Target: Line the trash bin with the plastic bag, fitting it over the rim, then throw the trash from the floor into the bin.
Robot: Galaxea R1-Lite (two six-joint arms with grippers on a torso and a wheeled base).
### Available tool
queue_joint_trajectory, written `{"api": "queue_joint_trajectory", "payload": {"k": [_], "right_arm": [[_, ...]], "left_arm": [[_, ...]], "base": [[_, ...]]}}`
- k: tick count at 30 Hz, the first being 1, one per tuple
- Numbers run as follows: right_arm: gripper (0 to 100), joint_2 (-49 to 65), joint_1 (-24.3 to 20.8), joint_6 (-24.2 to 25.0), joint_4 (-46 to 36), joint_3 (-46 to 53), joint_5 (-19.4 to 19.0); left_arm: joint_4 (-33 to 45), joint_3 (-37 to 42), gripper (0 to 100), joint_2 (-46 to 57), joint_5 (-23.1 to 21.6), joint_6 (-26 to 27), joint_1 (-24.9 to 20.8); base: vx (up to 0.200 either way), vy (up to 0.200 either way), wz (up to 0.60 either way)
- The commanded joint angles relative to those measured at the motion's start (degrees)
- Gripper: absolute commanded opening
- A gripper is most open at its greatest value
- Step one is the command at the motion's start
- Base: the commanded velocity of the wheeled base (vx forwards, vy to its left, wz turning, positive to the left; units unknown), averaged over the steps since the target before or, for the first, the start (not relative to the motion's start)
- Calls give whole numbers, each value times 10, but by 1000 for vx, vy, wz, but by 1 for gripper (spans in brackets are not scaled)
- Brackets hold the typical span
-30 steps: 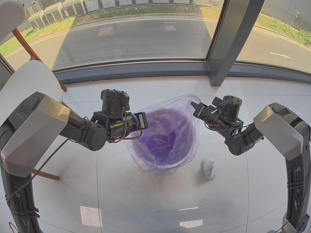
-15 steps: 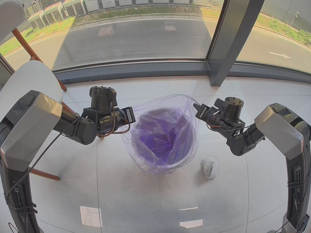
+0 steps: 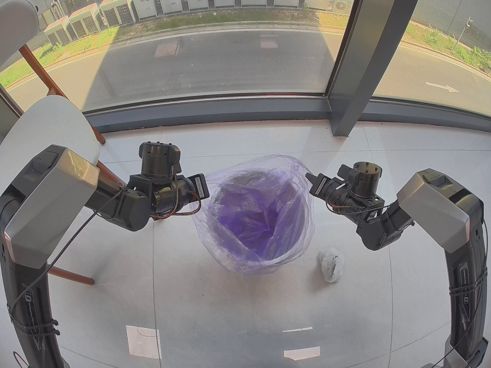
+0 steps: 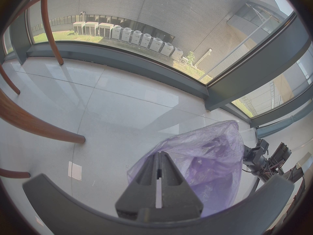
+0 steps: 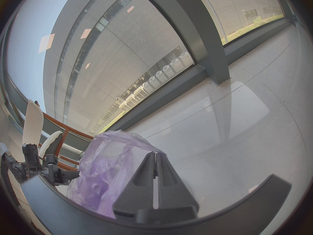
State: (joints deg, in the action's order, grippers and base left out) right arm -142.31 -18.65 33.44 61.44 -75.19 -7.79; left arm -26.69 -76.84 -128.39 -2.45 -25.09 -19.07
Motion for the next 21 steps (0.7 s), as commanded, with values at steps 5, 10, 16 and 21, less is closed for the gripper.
{"api": "queue_joint_trajectory", "payload": {"k": [5, 10, 16, 21], "right_arm": [[0, -32, 5, 0, 2, -12, -2], [0, -46, 5, 0, 2, -23, -2], [0, -60, 5, 0, 2, -36, -3], [0, -68, 5, 0, 2, -43, -5]], "left_arm": [[-20, 1, 0, -26, 1, 0, 0], [-36, 2, 0, -40, 1, -1, 0], [-39, 2, 0, -51, 1, -1, 0], [-39, 2, 0, -57, 1, -1, 0]], "base": [[0, 0, 0], [0, 0, 0], [0, 0, 0], [0, 0, 0]]}}
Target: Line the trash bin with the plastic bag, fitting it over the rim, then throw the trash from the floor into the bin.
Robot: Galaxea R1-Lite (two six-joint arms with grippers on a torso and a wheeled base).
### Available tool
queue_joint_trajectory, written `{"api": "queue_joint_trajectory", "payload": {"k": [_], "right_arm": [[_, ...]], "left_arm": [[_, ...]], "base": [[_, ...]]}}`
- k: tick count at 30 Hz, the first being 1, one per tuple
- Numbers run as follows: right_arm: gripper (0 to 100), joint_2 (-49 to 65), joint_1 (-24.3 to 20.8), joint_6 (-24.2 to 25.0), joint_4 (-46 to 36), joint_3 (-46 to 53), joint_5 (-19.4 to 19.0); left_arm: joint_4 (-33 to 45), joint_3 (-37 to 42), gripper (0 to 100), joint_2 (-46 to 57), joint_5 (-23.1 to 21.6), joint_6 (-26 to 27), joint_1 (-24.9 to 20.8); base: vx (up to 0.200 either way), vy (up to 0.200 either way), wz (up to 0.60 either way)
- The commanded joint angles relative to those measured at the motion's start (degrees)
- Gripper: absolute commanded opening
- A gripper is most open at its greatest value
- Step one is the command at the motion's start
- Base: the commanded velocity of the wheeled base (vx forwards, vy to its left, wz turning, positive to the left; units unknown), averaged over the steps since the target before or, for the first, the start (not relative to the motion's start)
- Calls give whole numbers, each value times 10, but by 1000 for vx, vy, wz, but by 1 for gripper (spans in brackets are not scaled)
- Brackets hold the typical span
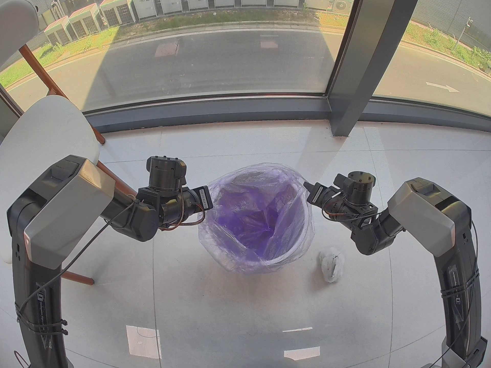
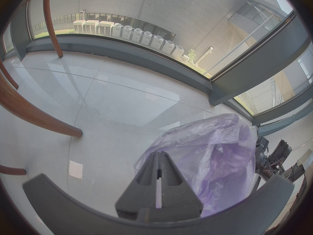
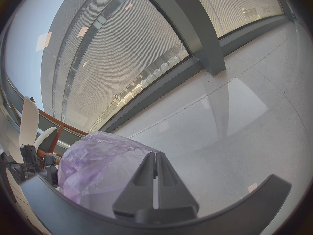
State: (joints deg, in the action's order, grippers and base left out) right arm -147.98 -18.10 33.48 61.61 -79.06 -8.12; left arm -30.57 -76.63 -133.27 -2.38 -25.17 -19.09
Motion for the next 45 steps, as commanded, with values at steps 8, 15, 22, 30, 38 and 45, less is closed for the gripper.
{"api": "queue_joint_trajectory", "payload": {"k": [8, 15, 22, 30, 38, 45], "right_arm": [[0, -24, -1, 0, 2, -3, -1], [0, -18, 3, 0, 30, 17, -1], [0, 8, 9, 0, 41, 48, -1], [0, 44, 8, -1, 59, 103, 0], [0, 57, -4, -5, 91, 154, 4], [0, 58, -9, -5, 95, 156, 5]], "left_arm": [[-2, 18, 0, -6, 3, 0, 0], [3, 32, 0, 49, -1, -12, 5], [61, 81, 0, 176, -15, -71, 32], [193, 180, 0, 342, -118, -153, 29], [250, 184, 100, 335, -95, -279, -101], [332, 72, 100, 233, -68, -280, -162]], "base": [[0, 0, 0], [0, 0, 0], [0, 0, 0], [0, 0, 0], [0, 0, 0], [0, 0, 0]]}}
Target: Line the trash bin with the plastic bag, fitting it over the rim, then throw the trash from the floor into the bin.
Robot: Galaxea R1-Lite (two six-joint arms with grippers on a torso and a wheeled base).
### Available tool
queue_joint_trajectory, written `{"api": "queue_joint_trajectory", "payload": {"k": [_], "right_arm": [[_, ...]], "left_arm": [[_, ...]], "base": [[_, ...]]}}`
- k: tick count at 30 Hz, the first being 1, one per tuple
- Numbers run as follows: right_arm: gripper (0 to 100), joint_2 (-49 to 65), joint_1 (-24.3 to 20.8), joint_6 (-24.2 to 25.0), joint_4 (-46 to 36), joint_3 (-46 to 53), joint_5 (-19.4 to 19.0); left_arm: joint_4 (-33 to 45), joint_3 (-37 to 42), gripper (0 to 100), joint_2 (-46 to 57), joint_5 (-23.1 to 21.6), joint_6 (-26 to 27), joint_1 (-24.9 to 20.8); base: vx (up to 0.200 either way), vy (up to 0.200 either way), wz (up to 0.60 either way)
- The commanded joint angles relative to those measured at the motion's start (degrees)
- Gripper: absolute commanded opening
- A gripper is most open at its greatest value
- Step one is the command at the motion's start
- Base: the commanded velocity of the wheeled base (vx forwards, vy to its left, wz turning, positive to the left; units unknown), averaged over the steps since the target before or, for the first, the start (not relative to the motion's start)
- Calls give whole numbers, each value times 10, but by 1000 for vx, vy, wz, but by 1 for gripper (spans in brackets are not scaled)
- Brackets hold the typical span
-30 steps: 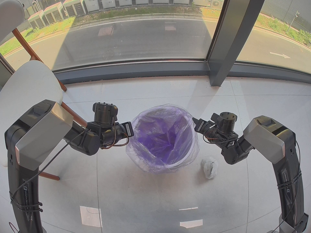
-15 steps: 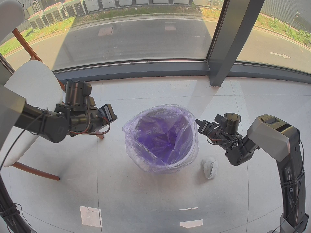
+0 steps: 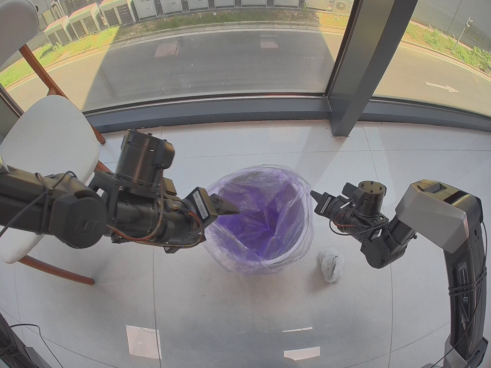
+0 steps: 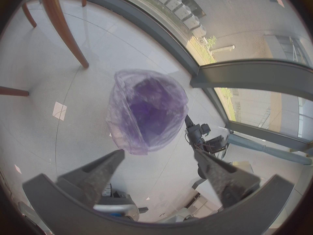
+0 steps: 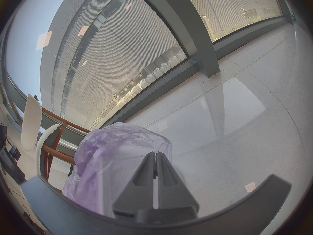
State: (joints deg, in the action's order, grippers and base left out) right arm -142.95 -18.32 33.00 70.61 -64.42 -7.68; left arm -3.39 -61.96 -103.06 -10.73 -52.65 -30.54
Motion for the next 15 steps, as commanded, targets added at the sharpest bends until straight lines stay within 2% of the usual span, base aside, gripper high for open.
{"api": "queue_joint_trajectory", "payload": {"k": [1, 3, 6, 15], "right_arm": [[0, 7, -7, -1, 5, 10, 0], [0, 7, -11, -1, 6, 12, 0], [0, 6, -13, -1, 6, 16, 0], [0, 4, -8, 0, 7, 13, 0]], "left_arm": [[87, -96, 100, -84, 23, -6, -55], [145, -133, 100, -110, 35, -5, -62], [192, -189, 100, -148, 38, -7, -66], [206, -264, 100, -239, 55, -3, -64]], "base": [[0, 0, 0], [0, 0, 0], [0, 0, 0], [0, 0, 0]]}}
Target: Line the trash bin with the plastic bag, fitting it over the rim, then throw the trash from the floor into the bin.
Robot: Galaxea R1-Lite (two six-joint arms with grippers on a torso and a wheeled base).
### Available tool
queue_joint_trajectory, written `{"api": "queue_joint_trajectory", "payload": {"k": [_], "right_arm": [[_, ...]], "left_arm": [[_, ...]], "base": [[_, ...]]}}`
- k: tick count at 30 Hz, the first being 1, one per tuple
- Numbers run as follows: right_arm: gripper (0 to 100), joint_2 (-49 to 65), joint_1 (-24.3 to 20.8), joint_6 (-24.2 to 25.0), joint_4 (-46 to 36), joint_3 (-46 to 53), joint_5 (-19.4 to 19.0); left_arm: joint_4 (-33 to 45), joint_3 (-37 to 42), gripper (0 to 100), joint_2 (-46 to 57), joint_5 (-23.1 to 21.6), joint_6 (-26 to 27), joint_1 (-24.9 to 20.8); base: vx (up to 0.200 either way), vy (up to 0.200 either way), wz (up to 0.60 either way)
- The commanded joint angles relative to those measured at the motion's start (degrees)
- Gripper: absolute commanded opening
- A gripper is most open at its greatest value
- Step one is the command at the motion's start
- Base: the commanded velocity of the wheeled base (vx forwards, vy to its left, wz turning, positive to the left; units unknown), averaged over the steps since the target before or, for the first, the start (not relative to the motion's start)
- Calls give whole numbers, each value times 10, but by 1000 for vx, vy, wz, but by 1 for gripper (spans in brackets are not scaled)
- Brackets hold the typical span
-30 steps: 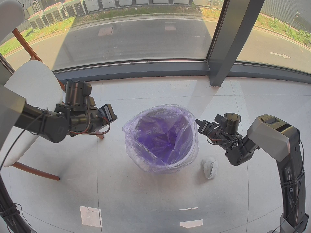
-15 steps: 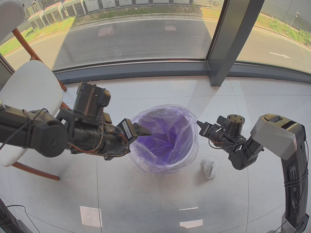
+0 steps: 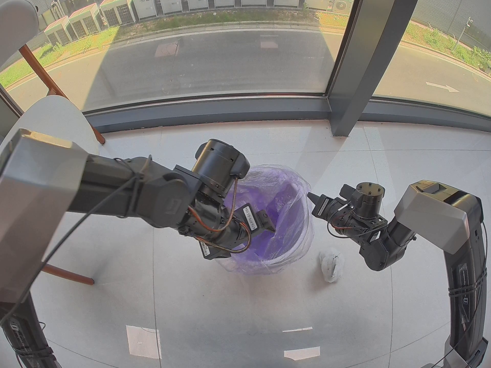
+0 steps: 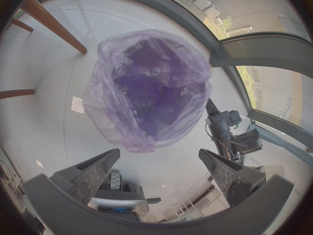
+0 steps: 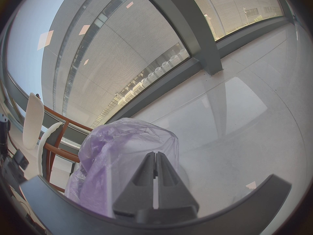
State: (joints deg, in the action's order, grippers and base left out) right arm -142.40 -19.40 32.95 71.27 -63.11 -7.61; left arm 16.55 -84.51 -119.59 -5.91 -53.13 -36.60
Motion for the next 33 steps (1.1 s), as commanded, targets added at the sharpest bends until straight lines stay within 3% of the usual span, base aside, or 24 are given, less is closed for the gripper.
{"api": "queue_joint_trajectory", "payload": {"k": [1, 6, 7, 23, 29, 30, 33], "right_arm": [[0, -2, 3, 1, 0, 0, 0], [0, -2, 4, 2, 1, -1, 0], [0, -2, 4, 3, 5, -1, -1], [0, -4, 4, 2, 15, 2, -1], [0, -4, 4, 2, 15, 1, -1], [0, -4, 4, 2, 15, 0, -1], [0, -4, 3, 2, 15, 0, -1]], "left_arm": [[7, -42, 100, -79, 9, 1, -3], [7, -56, 100, -98, 19, 7, 1], [7, -61, 0, -102, 22, 10, 4], [44, -131, 0, -125, 36, 12, 50], [97, -155, 0, -93, 35, 13, 51], [146, -160, 0, -74, 35, 12, 50], [177, -155, 0, -69, 35, 12, 47]], "base": [[0, 0, 0], [0, 0, 0], [0, 0, 0], [0, 0, 0], [0, 0, 0], [0, 0, 0], [0, 0, 0]]}}
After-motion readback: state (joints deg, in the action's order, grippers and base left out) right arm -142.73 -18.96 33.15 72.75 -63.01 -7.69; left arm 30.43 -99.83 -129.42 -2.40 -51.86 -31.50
